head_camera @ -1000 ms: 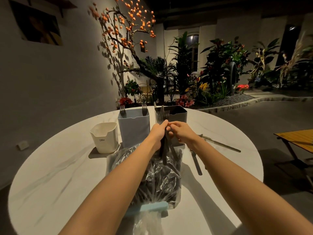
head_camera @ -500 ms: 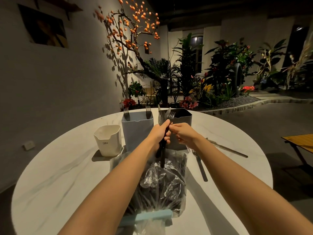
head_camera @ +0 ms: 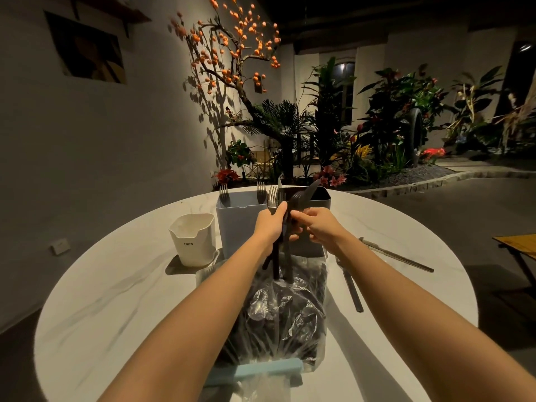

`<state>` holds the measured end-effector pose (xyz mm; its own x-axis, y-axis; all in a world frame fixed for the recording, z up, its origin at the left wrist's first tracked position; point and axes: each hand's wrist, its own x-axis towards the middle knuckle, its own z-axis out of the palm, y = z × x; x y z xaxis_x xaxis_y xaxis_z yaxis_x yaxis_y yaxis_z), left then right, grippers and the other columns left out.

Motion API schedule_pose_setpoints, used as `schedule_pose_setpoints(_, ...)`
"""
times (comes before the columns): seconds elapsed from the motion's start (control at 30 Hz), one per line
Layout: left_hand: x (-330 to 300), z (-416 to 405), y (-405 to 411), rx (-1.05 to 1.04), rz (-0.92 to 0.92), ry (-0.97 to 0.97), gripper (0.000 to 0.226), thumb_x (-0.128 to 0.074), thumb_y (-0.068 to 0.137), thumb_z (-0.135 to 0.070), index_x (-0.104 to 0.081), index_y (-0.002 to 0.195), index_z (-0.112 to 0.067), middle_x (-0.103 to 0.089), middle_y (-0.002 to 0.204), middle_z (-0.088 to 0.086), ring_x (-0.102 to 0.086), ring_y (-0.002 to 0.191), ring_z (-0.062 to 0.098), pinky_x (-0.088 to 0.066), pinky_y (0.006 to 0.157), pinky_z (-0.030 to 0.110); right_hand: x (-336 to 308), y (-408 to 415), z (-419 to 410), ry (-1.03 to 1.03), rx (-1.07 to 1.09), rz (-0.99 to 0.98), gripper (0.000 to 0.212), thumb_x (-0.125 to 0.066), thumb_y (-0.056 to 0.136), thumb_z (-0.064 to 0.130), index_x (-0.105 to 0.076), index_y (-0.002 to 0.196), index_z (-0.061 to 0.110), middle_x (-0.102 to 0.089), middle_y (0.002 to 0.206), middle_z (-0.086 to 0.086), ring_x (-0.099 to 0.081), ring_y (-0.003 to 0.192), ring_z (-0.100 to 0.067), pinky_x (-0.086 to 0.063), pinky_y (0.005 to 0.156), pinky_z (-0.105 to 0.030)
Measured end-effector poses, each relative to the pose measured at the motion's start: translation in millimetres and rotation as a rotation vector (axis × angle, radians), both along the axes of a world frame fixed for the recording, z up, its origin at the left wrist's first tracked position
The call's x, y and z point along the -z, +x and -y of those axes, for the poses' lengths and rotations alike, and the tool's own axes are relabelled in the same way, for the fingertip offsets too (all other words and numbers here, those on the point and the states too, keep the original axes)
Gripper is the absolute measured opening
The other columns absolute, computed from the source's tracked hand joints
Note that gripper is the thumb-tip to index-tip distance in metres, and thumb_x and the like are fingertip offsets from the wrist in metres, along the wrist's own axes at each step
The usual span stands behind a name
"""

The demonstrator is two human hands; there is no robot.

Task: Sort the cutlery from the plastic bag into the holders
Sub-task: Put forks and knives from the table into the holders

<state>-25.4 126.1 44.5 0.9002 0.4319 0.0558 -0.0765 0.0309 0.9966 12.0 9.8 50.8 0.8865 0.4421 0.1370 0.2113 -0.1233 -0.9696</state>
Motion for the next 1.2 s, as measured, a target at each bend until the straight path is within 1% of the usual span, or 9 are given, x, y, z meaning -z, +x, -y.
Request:
schedule_pose_setpoints(0.07, 1.4, -2.2, 2.1, -0.079, 0.000, 0.050, 0.029, -0.045, 0.102, -0.034, -0.060, 0.100, -0.009, -0.070, 0.093, 0.013, -0.069, 0.084, 0.025, -0.060, 0.072, 0.036, -1.4, 1.0, -0.7, -0.020, 0.039, 0.056, 0.033, -0.051, 0.099, 0.029, -0.052, 0.071, 0.011, -0.049, 0.065, -0.005, -0.040, 0.055, -0.011, -0.029, 0.046, -0.018)
schedule_pose_setpoints(0.17, -2.5, -0.4, 1.9, -0.140, 0.003, 0.089, 0.040, -0.039, 0.104, -0.034, -0.056, 0.115, 0.000, -0.065, 0.084, 0.008, -0.062, 0.069, 0.015, -0.052, 0.051, 0.021, -5.1, 4.2, -5.2, 0.059, 0.141, 0.098, 0.032, -0.043, 0.102, 0.026, -0.048, 0.073, 0.012, -0.041, 0.063, -0.002, -0.035, 0.053, -0.010, -0.026, 0.044, -0.017)
schedule_pose_setpoints(0.23, -6.7, -0.6, 3.3, -0.154, -0.010, 0.111, 0.044, -0.036, 0.104, -0.036, -0.056, 0.116, 0.002, -0.060, 0.080, 0.006, -0.056, 0.063, 0.013, -0.046, 0.050, 0.020, -8.2, 5.6, -7.3, 0.102, 0.182, 0.118, 0.032, -0.042, 0.103, 0.023, -0.048, 0.073, 0.012, -0.040, 0.062, -0.002, -0.035, 0.054, -0.010, -0.026, 0.048, -0.020)
schedule_pose_setpoints(0.37, -15.4, 1.1, 6.3, -0.160, 0.023, 0.064, 0.041, -0.033, 0.105, -0.035, -0.054, 0.112, 0.000, -0.050, 0.070, 0.004, -0.043, 0.052, 0.011, -0.037, 0.044, 0.019, -11.7, 6.4, -10.1, 0.136, 0.214, 0.199, 0.032, -0.045, 0.102, 0.022, -0.050, 0.072, 0.013, -0.045, 0.064, -0.002, -0.040, 0.056, -0.010, -0.028, 0.049, -0.020)
schedule_pose_setpoints(0.53, -25.8, -3.2, 8.2, -0.148, 0.031, -0.006, 0.045, -0.030, 0.102, -0.048, -0.047, 0.098, -0.007, -0.040, 0.066, 0.002, -0.030, 0.047, 0.009, -0.026, 0.037, 0.018, -20.4, 13.0, -12.3, 0.273, 0.343, 0.264, 0.028, -0.048, 0.100, 0.022, -0.062, 0.095, -0.001, -0.048, 0.065, -0.002, -0.042, 0.059, -0.010, -0.032, 0.052, -0.023)
schedule_pose_setpoints(0.73, -32.5, -6.4, 8.1, -0.114, 0.067, 0.072, 0.028, -0.052, 0.099, -0.034, -0.051, 0.093, -0.006, -0.048, 0.069, 0.003, -0.036, 0.047, 0.008, -0.031, 0.037, 0.016, -38.2, 18.3, -17.0, 0.417, 0.386, 0.268, 0.021, -0.041, 0.103, 0.022, -0.061, 0.097, 0.019, -0.060, 0.076, 0.004, -0.060, 0.077, -0.008, -0.050, 0.078, -0.031)
schedule_pose_setpoints(0.87, -34.4, -7.4, 11.3, -0.099, 0.095, 0.049, 0.025, -0.055, 0.098, -0.028, -0.056, 0.089, -0.005, -0.052, 0.065, 0.004, -0.038, 0.040, 0.005, -0.031, 0.039, 0.016, -34.0, 24.8, -22.4, 0.320, 0.372, 0.272, 0.024, -0.039, 0.103, 0.022, -0.059, 0.092, 0.024, -0.062, 0.078, 0.006, -0.063, 0.086, -0.016, -0.051, 0.079, -0.036)
schedule_pose_setpoints(1.0, -35.2, -8.8, 10.7, -0.093, 0.118, 0.016, 0.028, -0.058, 0.097, -0.029, -0.060, 0.081, -0.006, -0.055, 0.063, 0.004, -0.045, 0.044, 0.008, -0.039, 0.043, 0.017, -29.9, 31.2, -30.4, 0.134, 0.301, 0.222, 0.027, -0.038, 0.104, 0.022, -0.063, 0.105, 0.011, -0.059, 0.075, 0.000, -0.053, 0.067, -0.011, -0.038, 0.056, -0.024)
schedule_pose_setpoints(1.2, -33.3, -19.6, 6.5, -0.077, 0.083, 0.013, 0.030, -0.063, 0.093, -0.032, -0.060, 0.084, -0.004, -0.056, 0.064, 0.005, -0.048, 0.044, 0.009, -0.041, 0.043, 0.018, -19.8, 34.5, -41.5, -0.282, 0.130, 0.147, 0.030, -0.046, 0.100, 0.017, -0.052, 0.126, 0.001, -0.055, 0.091, -0.011, -0.040, 0.059, -0.008, -0.030, 0.051, -0.020)
